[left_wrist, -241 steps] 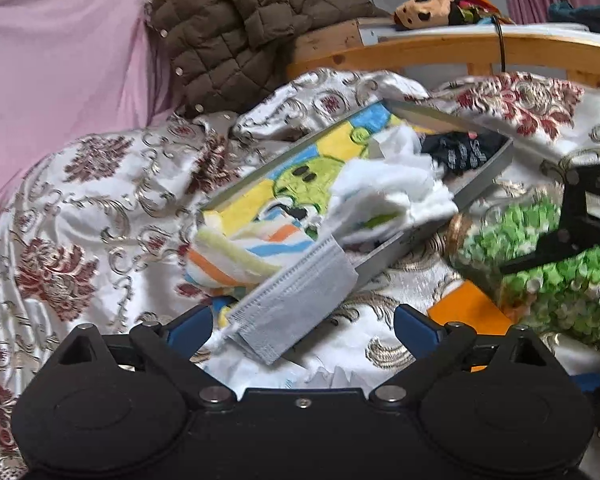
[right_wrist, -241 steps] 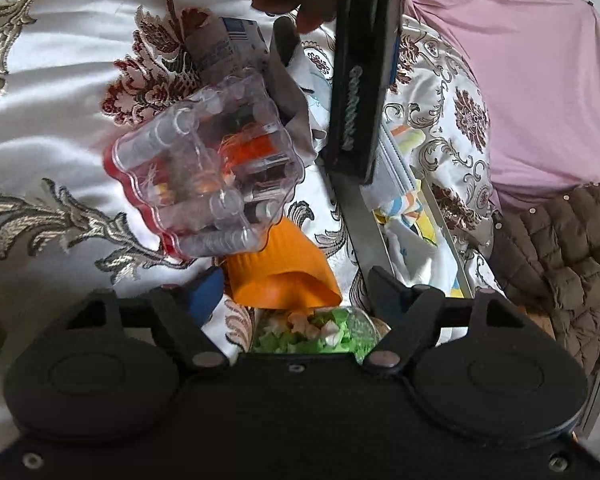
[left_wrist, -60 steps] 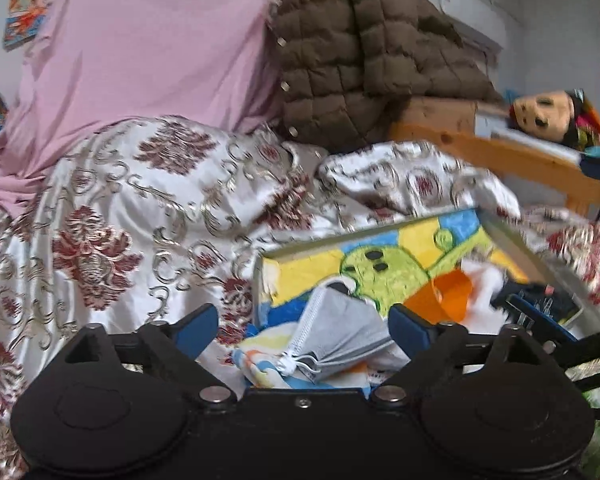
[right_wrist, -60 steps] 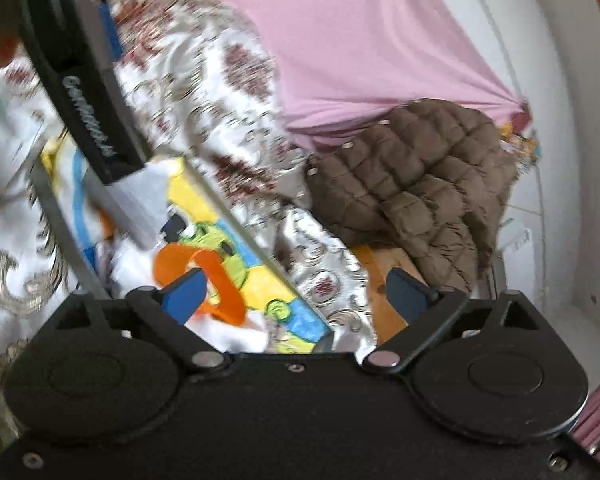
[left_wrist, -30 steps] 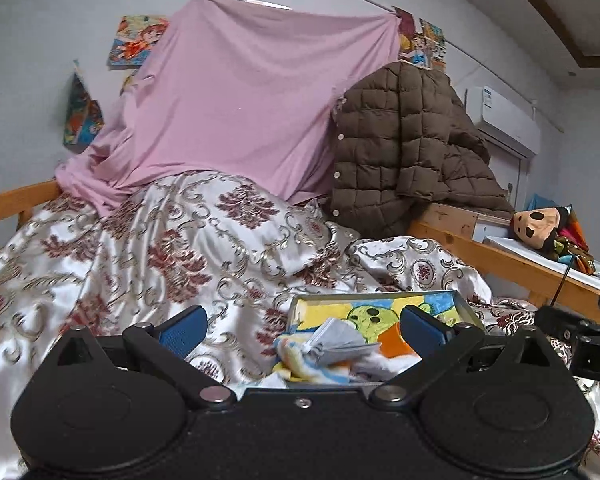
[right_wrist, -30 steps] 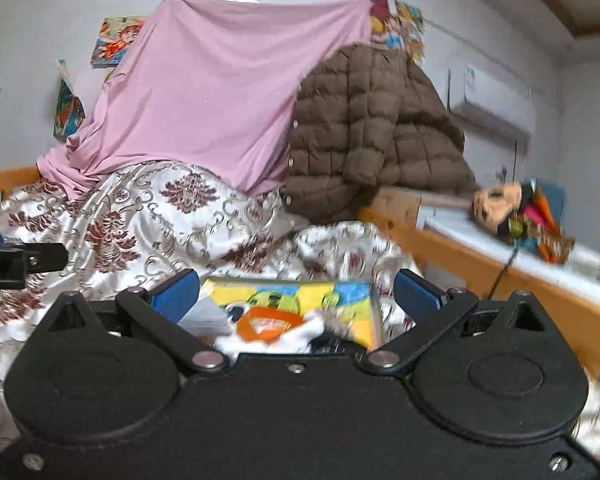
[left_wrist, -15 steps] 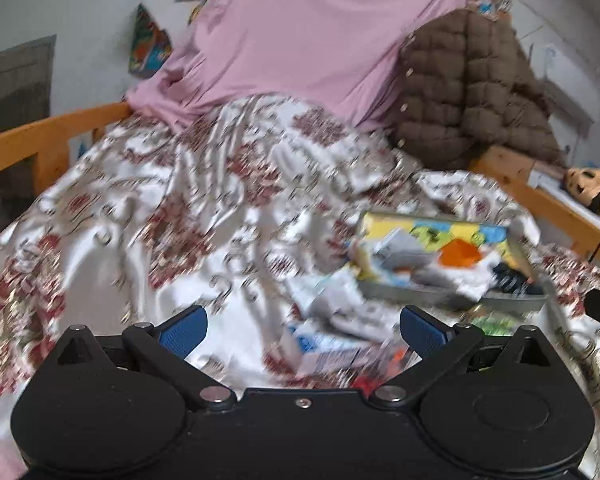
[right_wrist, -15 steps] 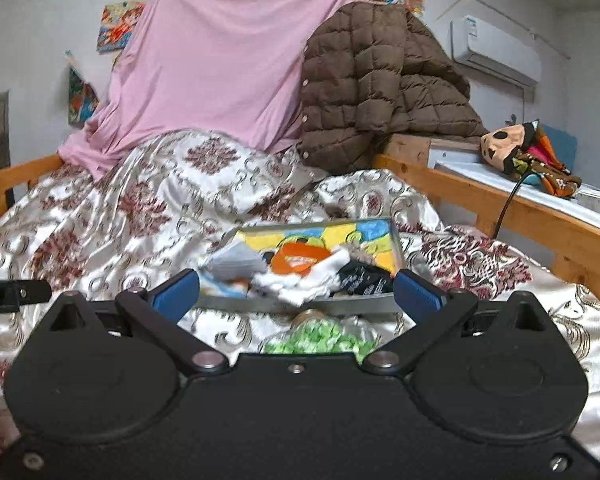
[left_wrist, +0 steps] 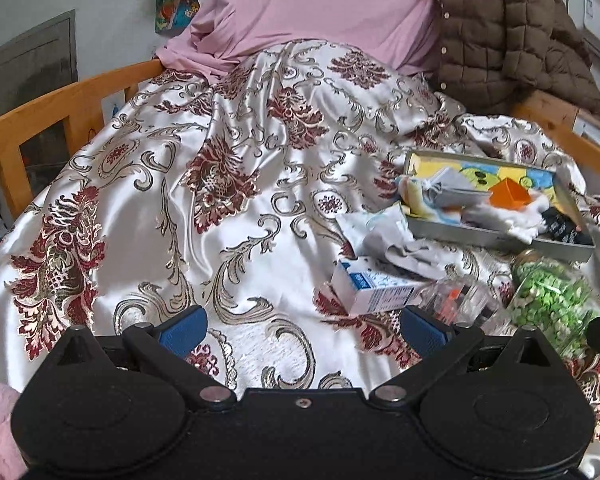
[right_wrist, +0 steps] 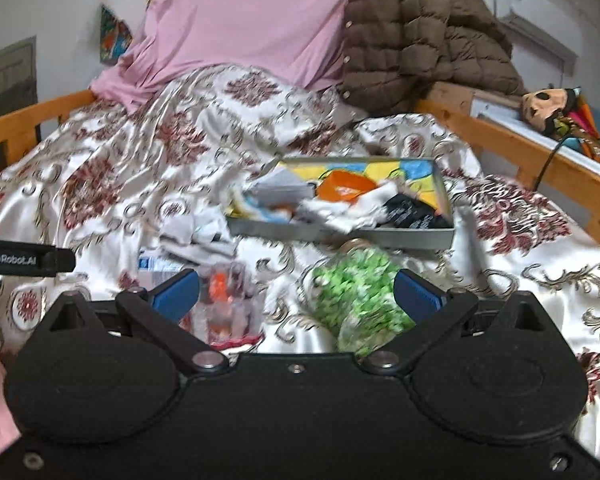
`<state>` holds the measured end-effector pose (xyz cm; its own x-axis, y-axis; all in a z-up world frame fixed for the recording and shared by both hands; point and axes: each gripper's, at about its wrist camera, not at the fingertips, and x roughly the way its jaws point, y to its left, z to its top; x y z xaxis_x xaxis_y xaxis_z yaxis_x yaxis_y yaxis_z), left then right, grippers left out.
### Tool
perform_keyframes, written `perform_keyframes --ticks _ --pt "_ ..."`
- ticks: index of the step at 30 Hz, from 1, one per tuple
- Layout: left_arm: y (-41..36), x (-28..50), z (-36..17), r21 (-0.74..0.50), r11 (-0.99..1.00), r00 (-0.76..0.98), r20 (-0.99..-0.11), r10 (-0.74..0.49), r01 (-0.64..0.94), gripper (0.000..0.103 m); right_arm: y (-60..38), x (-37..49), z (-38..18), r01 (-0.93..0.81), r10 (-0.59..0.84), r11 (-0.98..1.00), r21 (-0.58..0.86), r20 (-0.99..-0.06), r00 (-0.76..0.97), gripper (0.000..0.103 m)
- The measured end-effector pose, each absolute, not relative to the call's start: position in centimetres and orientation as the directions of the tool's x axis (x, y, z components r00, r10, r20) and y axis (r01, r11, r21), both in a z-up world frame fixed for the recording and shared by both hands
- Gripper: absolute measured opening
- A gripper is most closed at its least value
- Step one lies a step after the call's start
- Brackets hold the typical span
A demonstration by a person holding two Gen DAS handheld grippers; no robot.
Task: Organize soft objects
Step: 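Move both tools toward the white printed paper and grey cloth beside the tray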
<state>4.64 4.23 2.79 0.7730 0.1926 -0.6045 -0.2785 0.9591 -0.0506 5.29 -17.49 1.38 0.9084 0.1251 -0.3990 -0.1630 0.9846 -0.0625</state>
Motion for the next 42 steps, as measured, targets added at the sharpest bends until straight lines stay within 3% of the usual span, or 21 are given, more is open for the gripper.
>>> perform_keyframes --ticks 12,26,42 --pt "3.3 5.7 1.6 0.02 0.968 0.717 -0.668 0.2 -0.251 0.102 -16.8 6.5 0.0 -0.192 0.164 0.981 -0.011 -0.477 0.864 0.102" --pt "2.5 6.0 1.4 0.054 0.977 0.705 -0.684 0.188 -0.208 0.102 -17.2 9.9 -0.8 -0.157 0.173 0.985 0.076 -0.54 0.824 0.102" --pt "3.8 9.2 1.3 -0.007 0.975 0.676 -0.722 0.148 -0.221 0.102 -14.8 15.2 -1.0 -0.211 0.18 0.977 -0.004 -0.509 0.842 0.102"
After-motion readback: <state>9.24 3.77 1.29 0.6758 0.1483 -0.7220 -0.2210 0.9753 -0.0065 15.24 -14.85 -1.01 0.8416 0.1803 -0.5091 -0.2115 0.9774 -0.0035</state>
